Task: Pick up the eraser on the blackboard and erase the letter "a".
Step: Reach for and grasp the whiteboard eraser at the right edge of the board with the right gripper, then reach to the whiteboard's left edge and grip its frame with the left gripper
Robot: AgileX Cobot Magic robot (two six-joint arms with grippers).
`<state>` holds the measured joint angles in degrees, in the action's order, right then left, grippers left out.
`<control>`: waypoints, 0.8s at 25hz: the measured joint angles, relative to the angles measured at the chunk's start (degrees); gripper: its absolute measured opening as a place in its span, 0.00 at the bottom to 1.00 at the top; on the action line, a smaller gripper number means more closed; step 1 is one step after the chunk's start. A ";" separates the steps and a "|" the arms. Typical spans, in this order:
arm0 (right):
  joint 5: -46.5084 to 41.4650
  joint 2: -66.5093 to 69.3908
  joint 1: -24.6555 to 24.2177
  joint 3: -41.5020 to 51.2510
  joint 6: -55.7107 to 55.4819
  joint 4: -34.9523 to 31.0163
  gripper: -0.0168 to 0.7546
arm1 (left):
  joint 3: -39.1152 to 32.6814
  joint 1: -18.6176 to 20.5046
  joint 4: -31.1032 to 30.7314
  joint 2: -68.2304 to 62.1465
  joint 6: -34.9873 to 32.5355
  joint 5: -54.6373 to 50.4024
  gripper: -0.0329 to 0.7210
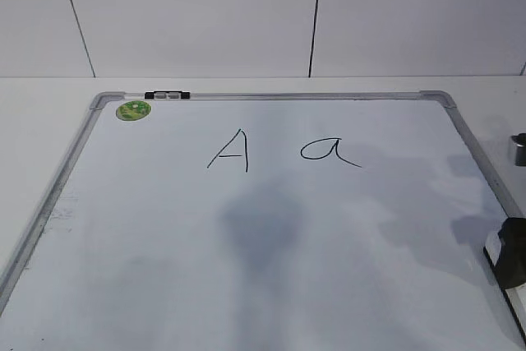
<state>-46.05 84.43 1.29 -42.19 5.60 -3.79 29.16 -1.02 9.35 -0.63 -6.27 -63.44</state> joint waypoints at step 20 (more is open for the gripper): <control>-1.42 2.45 0.00 -0.09 0.00 0.00 0.80 | 0.00 0.00 0.00 0.00 0.00 0.00 0.36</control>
<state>-47.47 86.88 1.29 -42.28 5.60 -3.79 29.16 -1.02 9.35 -0.63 -6.27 -63.44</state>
